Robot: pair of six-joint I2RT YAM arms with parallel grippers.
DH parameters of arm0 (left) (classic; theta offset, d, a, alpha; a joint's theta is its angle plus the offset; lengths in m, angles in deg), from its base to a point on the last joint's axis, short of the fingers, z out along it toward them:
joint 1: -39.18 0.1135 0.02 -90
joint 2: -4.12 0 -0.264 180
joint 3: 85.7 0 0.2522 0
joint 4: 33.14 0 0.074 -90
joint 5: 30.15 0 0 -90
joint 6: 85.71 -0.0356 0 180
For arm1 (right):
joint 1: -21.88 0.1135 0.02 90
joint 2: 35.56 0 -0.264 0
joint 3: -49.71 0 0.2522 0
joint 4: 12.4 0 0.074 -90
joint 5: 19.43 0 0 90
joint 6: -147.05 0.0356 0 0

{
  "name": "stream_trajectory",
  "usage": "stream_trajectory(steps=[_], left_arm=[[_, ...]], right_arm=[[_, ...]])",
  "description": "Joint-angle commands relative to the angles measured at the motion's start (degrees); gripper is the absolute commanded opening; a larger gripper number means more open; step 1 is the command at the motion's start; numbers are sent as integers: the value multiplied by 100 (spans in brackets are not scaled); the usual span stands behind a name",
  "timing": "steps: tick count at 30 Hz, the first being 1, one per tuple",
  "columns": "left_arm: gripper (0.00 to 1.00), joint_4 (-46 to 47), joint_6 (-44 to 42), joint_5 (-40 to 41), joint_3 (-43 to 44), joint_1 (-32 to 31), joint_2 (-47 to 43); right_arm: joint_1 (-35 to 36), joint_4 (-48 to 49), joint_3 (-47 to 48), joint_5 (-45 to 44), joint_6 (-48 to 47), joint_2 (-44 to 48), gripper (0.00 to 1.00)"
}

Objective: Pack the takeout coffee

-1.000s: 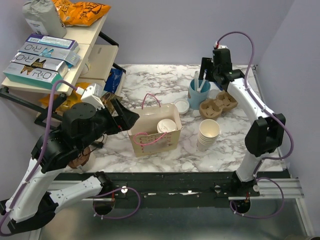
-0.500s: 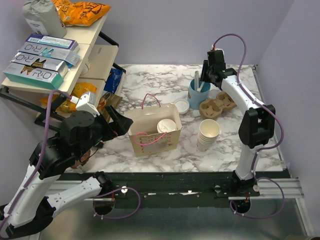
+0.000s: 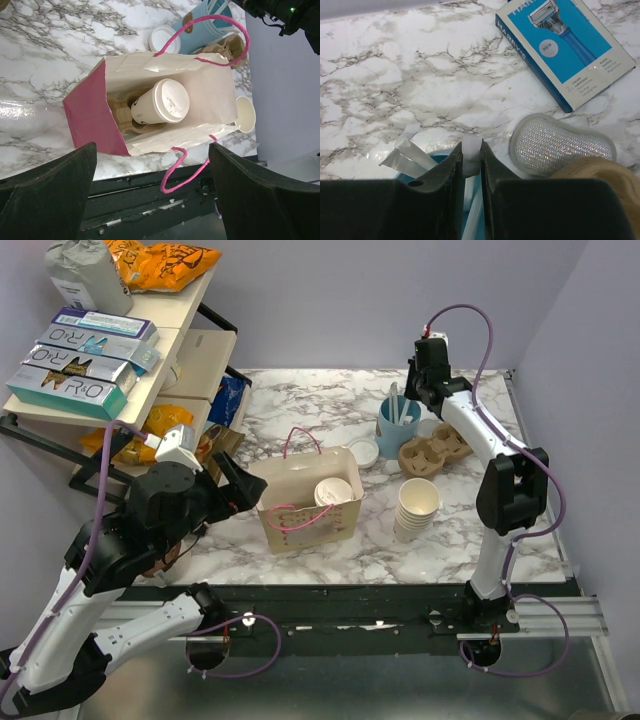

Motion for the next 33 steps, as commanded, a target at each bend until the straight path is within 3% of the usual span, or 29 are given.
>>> stream_trajectory(steps=[1, 4, 22, 33], left_arm=[[99, 139, 16, 42, -122, -19, -62], [99, 175, 25, 24, -140, -19, -62], [99, 350, -81, -257, -254, -27, -115], [99, 96, -46, -11, -307, -19, -141]], right_arm=[[-30, 402, -209, -174, -200, 203, 18], [-31, 463, -341, -130, -279, 431, 13], [-30, 833, -957, 476, -622, 2268, 13], [40, 1852, -1124, 1406, -798, 4015, 12]])
